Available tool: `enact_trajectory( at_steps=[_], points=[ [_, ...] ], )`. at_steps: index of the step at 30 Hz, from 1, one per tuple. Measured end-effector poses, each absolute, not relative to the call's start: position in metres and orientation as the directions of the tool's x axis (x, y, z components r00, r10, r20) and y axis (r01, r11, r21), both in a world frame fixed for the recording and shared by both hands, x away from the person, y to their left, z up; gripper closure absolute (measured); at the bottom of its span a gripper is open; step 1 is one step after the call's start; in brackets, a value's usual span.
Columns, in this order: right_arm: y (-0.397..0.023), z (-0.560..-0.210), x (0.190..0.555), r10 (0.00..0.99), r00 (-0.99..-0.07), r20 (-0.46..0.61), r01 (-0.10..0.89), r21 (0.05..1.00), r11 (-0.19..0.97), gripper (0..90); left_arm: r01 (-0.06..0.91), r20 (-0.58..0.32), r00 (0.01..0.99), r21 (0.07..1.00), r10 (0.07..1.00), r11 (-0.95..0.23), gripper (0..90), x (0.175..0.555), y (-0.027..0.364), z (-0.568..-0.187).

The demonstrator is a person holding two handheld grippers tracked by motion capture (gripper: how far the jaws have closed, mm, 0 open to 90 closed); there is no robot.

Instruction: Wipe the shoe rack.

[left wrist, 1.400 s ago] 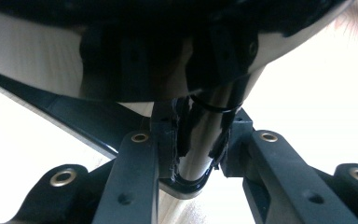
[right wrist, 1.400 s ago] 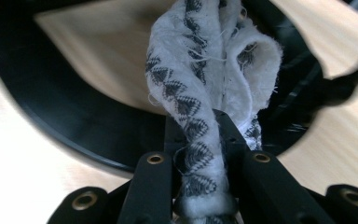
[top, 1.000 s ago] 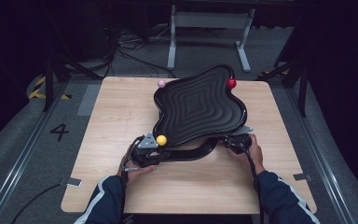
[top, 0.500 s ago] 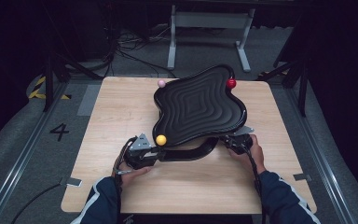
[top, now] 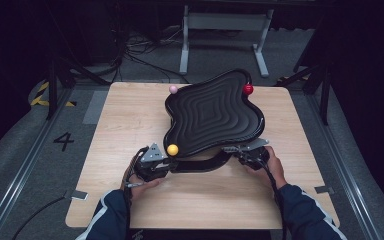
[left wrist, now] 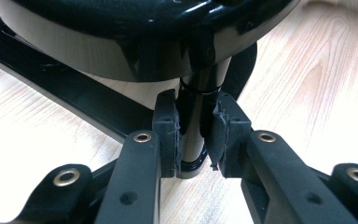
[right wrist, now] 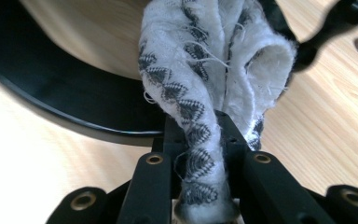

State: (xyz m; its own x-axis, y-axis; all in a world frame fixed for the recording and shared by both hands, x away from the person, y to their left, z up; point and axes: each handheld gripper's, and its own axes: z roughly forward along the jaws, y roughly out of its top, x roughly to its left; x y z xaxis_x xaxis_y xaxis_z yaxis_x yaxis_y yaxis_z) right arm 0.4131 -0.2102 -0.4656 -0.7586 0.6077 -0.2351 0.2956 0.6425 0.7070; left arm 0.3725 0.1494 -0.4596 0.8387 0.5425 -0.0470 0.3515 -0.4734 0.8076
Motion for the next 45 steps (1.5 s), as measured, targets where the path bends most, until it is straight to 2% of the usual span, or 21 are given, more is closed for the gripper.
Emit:
enact_trajectory(
  at_steps=[7, 21, 26, 33, 38, 45],
  points=[
    [-0.191, -0.463, 0.4, 0.518, -0.834, -0.191, 0.264, 0.686, 0.678, 78.2, 0.346, -0.051, 0.844, 0.812, 0.534, -0.469, 74.1, 0.371, 0.148, -0.46],
    [-0.159, -0.466, 0.385, 0.455, -0.88, -0.135, 0.223, 0.728, 0.648, 78.1, 0.33, -0.041, 0.855, 0.813, 0.517, -0.48, 74.2, 0.368, 0.139, -0.46],
    [-0.137, -0.466, 0.374, 0.412, -0.892, -0.183, 0.166, 0.716, 0.678, 78.0, 0.321, -0.04, 0.864, 0.811, 0.501, -0.489, 74.3, 0.365, 0.133, -0.46],
    [-0.124, -0.471, 0.366, 0.375, -0.909, -0.182, 0.147, 0.702, 0.697, 78.1, 0.31, -0.038, 0.876, 0.808, 0.481, -0.501, 74.4, 0.363, 0.126, -0.46],
    [-0.134, -0.47, 0.373, 0.39, -0.908, -0.156, 0.172, 0.709, 0.684, 78.4, 0.304, -0.036, 0.88, 0.809, 0.474, -0.504, 74.4, 0.363, 0.123, -0.46],
    [-0.162, -0.464, 0.391, 0.488, -0.848, -0.208, 0.221, 0.699, 0.68, 78.5, 0.303, -0.038, 0.883, 0.808, 0.468, -0.505, 74.4, 0.365, 0.123, -0.461]
  ],
)
